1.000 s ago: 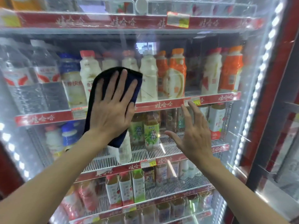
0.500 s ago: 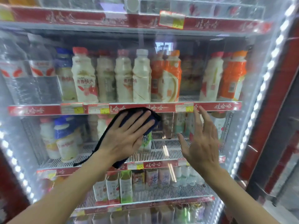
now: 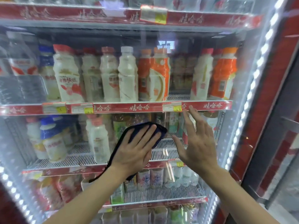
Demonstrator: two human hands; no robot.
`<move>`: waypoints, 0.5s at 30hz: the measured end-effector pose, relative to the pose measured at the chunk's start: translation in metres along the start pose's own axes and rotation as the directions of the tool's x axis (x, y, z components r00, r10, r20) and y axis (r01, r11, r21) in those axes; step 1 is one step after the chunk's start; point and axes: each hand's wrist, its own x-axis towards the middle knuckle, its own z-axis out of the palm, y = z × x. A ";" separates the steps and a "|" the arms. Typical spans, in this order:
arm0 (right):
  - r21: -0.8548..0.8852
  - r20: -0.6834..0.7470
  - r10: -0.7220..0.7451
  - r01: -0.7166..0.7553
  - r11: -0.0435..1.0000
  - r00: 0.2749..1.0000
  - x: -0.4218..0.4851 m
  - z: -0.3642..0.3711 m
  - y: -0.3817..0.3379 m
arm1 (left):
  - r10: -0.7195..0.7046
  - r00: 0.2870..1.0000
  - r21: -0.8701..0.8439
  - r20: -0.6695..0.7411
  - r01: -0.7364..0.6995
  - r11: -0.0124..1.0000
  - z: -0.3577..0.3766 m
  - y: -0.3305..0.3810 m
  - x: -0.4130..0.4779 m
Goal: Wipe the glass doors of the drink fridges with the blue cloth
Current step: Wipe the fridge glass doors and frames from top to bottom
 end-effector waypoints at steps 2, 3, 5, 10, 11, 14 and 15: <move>0.016 -0.005 -0.016 0.016 1.000 1.000 -0.002 -0.011 0.019 | 0.083 0.997 0.016 0.011 -0.083 0.996 -0.003 -0.010 0.004; -0.002 -0.022 -0.006 0.006 1.000 1.000 -0.002 -0.016 0.029 | 0.100 0.995 0.017 -0.001 -0.100 0.995 -0.008 -0.022 0.017; -0.054 -0.048 0.028 -0.031 0.998 0.998 0.000 -0.021 0.046 | 0.033 0.996 0.011 -0.081 -0.032 0.999 -0.019 -0.048 0.060; -0.071 -0.066 -0.011 0.006 0.997 0.998 -0.001 -0.015 0.061 | -0.218 0.957 -0.029 -0.192 0.217 0.976 -0.033 -0.060 0.135; -0.062 -0.073 -0.014 0.009 0.998 0.997 -0.002 -0.012 0.061 | -0.242 0.951 -0.040 -0.191 0.239 0.970 -0.032 -0.054 0.134; -0.037 -0.079 0.000 -0.003 0.999 0.997 -0.004 -0.007 0.062 | -0.244 0.955 -0.055 -0.171 0.238 0.970 -0.023 -0.030 0.121; -0.034 -0.081 0.001 -0.004 0.999 0.997 -0.004 -0.006 0.062 | -0.224 0.962 -0.059 -0.158 0.218 0.974 -0.018 -0.019 0.114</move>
